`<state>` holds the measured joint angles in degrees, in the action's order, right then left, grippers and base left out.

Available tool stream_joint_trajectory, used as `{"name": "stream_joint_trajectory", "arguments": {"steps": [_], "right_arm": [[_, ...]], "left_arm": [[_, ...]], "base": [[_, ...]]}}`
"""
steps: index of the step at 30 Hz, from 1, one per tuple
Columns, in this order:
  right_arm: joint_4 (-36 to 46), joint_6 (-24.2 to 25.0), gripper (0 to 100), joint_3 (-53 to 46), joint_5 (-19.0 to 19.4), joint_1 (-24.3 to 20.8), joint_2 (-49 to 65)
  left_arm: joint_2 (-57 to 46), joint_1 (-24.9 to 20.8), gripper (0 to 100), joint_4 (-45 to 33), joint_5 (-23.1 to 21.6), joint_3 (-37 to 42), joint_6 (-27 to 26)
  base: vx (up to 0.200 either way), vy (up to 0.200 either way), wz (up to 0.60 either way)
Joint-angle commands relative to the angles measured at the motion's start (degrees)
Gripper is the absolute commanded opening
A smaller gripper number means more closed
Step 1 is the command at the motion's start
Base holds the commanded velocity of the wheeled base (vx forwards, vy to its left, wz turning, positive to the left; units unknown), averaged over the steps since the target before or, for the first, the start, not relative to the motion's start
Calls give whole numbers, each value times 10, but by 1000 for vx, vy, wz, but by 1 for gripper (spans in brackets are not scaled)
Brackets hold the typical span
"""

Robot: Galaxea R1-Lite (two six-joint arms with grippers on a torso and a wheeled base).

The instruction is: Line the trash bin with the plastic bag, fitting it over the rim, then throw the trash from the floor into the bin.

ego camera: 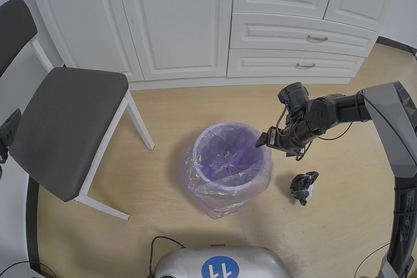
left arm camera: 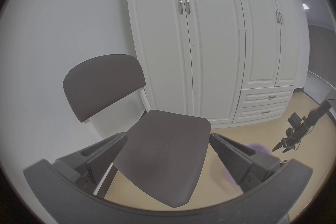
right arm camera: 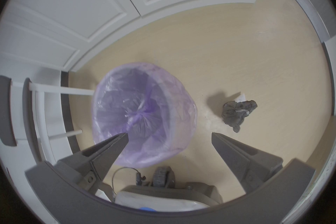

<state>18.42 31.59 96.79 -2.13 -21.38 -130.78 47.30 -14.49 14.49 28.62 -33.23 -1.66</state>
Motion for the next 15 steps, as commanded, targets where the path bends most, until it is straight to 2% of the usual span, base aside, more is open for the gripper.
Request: {"name": "stream_joint_trajectory", "arguments": {"steps": [1, 5, 15], "right_arm": [[-23, 20, 100, 4, -2, -2, -26], [-26, 24, 100, 15, -3, -2, -47], [-24, 23, 100, 13, -6, -38, -66]], "left_arm": [[1, 0, 100, 0, 0, 0, 0], [3, -1, 100, 0, 0, 2, -1], [2, -1, 100, 0, 0, 2, -2]], "base": [[0, 0, 0], [0, 0, 0], [0, 0, 0]]}}
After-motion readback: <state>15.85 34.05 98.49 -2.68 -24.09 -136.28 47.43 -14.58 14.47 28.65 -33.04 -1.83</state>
